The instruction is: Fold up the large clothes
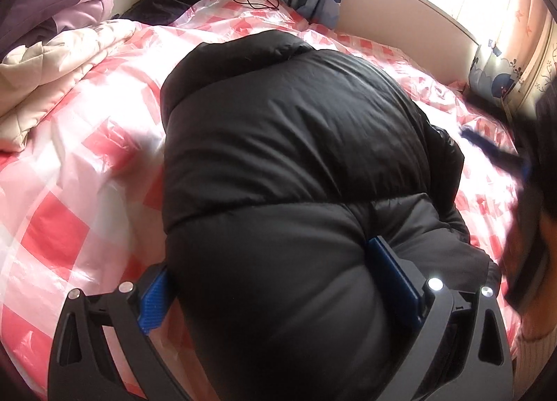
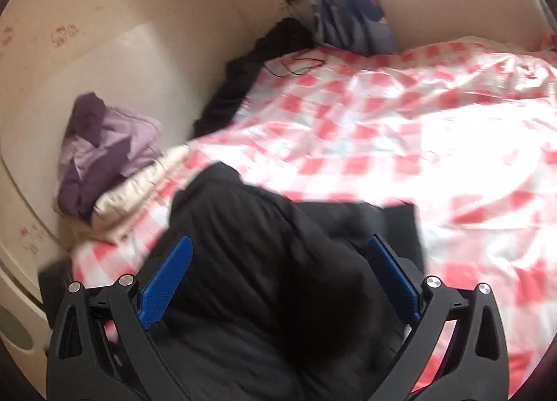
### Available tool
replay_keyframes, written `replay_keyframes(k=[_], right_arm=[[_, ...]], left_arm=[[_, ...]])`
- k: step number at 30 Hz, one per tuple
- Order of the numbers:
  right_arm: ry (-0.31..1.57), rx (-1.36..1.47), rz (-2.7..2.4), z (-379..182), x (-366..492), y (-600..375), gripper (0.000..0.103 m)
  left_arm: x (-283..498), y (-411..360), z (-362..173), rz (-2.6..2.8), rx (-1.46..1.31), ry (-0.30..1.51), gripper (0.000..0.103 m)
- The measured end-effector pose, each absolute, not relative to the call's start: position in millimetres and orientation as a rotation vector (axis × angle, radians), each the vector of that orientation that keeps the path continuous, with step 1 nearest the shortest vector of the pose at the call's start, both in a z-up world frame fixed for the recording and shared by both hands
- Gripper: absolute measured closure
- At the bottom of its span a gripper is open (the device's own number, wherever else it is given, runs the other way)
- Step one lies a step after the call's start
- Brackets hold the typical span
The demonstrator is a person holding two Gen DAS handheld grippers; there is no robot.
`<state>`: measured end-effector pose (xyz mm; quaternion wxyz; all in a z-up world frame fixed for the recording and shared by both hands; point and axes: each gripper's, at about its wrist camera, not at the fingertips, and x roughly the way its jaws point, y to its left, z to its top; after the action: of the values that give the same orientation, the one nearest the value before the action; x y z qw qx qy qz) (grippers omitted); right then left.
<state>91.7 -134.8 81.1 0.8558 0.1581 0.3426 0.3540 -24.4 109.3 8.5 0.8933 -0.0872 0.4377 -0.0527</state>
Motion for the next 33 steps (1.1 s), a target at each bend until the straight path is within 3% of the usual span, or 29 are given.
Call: replay_keyframes(k=[3,8,10,14,21,22,24,26,33], right_arm=[[0.684,0.373,0.779,71,128,-105,0.006],[0.821,0.566,0.675,-21,153,-97,0.006],[0.803,0.571,0.642,-31,135,-115,0.007],[0.850,0.548,0.638,-28,133,-134,0.007],[0.601,0.265,0.554,44,52,-172,0.007],[0.638,0.197,0.520,39,51,-166,0.007],[0.888,0.016,0.498,2,72,-141,0.007],[0.998,0.127,0.516,-18,86,-151,0.007],[1.014,0.367,0.530,16,41,-225,0.007]], left_arm=[[-30,118,6,-0.103,-0.173,0.906,0.006],[-34,121,11,-0.127,-0.167,0.882,0.006],[-38,113,14,-0.139,-0.116,0.874,0.007],[-44,102,21,-0.090,-0.039,0.822,0.007],[-53,155,44,-0.034,-0.306,0.695,0.007],[-51,157,41,-0.046,-0.322,0.711,0.007],[-42,153,28,-0.065,-0.313,0.787,0.007],[-32,141,11,-0.077,-0.272,0.876,0.006],[-47,152,24,-0.067,-0.287,0.814,0.007]])
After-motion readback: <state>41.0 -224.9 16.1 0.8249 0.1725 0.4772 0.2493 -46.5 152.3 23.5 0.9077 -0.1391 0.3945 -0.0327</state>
